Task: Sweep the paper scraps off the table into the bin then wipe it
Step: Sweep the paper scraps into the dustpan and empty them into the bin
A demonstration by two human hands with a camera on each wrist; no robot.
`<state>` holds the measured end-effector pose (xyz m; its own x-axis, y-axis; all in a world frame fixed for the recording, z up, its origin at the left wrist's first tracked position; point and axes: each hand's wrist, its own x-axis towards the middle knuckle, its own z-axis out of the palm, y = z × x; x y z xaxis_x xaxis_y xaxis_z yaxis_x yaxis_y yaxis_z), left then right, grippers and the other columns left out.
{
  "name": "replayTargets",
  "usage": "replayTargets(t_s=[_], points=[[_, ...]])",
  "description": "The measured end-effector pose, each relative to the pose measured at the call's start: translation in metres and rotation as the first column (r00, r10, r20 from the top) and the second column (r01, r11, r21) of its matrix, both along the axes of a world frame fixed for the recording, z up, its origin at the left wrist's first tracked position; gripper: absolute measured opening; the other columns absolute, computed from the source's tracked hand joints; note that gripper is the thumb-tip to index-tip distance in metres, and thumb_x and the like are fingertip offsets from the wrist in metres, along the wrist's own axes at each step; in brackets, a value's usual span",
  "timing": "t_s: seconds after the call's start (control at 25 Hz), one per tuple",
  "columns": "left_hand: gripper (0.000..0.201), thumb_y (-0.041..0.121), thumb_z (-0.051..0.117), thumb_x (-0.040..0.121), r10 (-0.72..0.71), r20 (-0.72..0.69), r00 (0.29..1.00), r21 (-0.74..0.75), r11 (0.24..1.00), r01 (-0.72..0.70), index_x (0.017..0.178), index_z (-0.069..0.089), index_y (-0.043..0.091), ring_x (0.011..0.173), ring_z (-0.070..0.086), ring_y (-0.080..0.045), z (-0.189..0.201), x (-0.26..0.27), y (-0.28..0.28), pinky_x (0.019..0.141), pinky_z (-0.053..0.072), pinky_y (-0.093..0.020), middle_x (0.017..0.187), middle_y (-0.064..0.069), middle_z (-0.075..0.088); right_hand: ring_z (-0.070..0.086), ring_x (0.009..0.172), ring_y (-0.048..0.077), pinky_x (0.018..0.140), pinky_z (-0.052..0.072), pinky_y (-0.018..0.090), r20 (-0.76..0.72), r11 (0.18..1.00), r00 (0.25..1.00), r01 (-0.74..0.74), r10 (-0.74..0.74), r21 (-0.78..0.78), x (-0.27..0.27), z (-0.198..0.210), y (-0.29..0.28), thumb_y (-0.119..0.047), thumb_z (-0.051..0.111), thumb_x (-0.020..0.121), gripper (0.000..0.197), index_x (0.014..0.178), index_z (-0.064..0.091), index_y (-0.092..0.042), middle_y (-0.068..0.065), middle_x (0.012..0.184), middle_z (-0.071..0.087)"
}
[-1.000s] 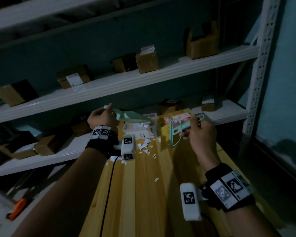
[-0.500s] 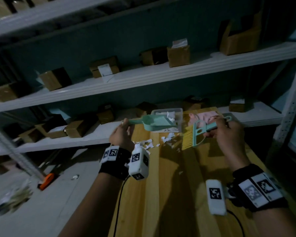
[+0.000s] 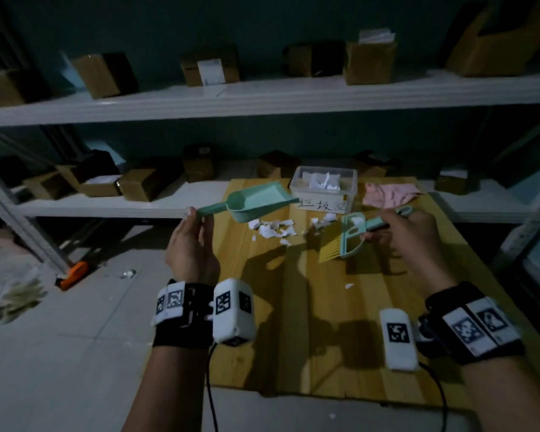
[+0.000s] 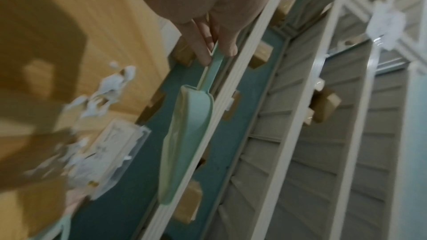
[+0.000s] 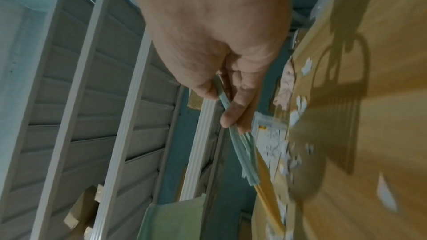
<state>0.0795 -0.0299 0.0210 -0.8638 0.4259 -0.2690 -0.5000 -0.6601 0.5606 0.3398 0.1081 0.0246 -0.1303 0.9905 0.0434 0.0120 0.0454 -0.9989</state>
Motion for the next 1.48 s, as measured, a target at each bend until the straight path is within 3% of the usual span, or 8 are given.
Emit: replayTargets(t_s=[0.28,0.56,0.8,0.96,1.04,1.24,1.36,1.48], points=[[0.024,0.010,0.068,0.090,0.016,0.119,0.993,0.068,0.997,-0.024,0.113,0.066,0.003,0.089,0.071,-0.015,0.006,-0.024,-0.036,0.065,0.058,-0.018,0.107,-0.010,0.071,0.071,0.068,0.011,0.055,0.054,0.017,0.039,0.993,0.993,-0.115,0.114,0.009,-0.064,-0.001,-0.026,-0.017,0.056,0.097,0.016,0.106,0.066,-0.006,0.007,0.092,0.073],[0.012,0.010,0.067,0.091,-0.003,0.149,0.989,0.123,0.992,-0.015,0.099,0.067,0.001,0.087,0.070,-0.016,0.017,-0.039,-0.052,0.073,0.061,-0.022,0.099,-0.012,0.071,0.073,0.083,0.017,0.075,0.060,0.035,0.080,0.988,0.987,-0.131,0.138,-0.087,-0.173,-0.001,-0.018,-0.029,0.061,0.094,0.017,0.105,0.066,-0.017,0.002,0.095,0.073],[0.011,0.011,0.068,0.090,-0.059,0.212,0.976,0.132,0.991,0.031,0.098,0.068,0.003,0.097,0.071,-0.020,0.022,-0.038,-0.055,0.084,0.060,-0.030,0.103,-0.013,0.071,0.063,0.094,0.021,0.078,0.046,0.028,0.350,0.995,0.935,-0.085,0.060,0.057,-0.220,-0.012,-0.005,-0.023,0.061,0.093,0.023,0.103,0.067,-0.003,0.008,0.099,0.067],[0.010,0.010,0.067,0.091,-0.088,0.213,0.973,0.147,0.987,0.057,0.097,0.068,0.003,0.094,0.070,-0.018,0.023,-0.035,-0.054,0.080,0.060,-0.027,0.101,-0.012,0.071,0.066,0.104,0.029,0.079,0.050,0.028,0.497,0.992,0.867,-0.099,0.044,0.084,-0.218,-0.021,-0.005,-0.020,0.060,0.094,0.028,0.104,0.067,0.005,0.017,0.110,0.070],[0.013,0.011,0.069,0.090,-0.091,0.224,0.970,0.149,0.987,0.058,0.100,0.068,0.003,0.091,0.070,-0.018,0.024,-0.036,-0.053,0.076,0.061,-0.025,0.100,-0.012,0.070,0.068,0.101,0.029,0.068,0.052,0.021,0.453,0.994,0.891,-0.069,0.024,0.085,-0.211,-0.020,-0.002,-0.015,0.056,0.096,0.026,0.108,0.066,0.006,0.018,0.110,0.070],[0.014,0.008,0.070,0.088,-0.095,0.234,0.968,0.159,0.986,0.059,0.099,0.067,0.000,0.090,0.071,-0.018,0.023,-0.029,-0.048,0.080,0.060,-0.027,0.096,-0.013,0.070,0.067,0.094,0.026,0.079,0.058,0.035,0.331,0.983,0.926,0.178,-0.182,0.043,-0.163,-0.031,0.003,-0.017,0.057,0.095,0.023,0.109,0.065,-0.001,0.013,0.108,0.069],[0.014,0.008,0.069,0.088,-0.135,0.227,0.964,0.153,0.983,0.102,0.100,0.067,0.000,0.093,0.070,-0.018,0.023,-0.019,-0.044,0.081,0.061,-0.029,0.100,-0.013,0.071,0.060,0.095,0.018,0.076,0.048,0.022,0.317,0.971,0.919,0.238,-0.232,0.020,-0.122,-0.029,-0.002,-0.010,0.056,0.096,0.024,0.118,0.063,-0.001,0.008,0.114,0.065],[0.022,0.008,0.069,0.088,-0.192,0.236,0.953,0.148,0.976,0.160,0.108,0.065,-0.001,0.095,0.071,-0.021,0.023,-0.009,-0.041,0.083,0.060,-0.031,0.104,-0.015,0.071,0.065,0.104,0.027,0.072,0.046,0.020,0.388,0.968,0.890,0.249,-0.239,0.026,-0.085,-0.022,-0.006,-0.003,0.057,0.096,0.026,0.120,0.061,0.005,0.015,0.120,0.065]])
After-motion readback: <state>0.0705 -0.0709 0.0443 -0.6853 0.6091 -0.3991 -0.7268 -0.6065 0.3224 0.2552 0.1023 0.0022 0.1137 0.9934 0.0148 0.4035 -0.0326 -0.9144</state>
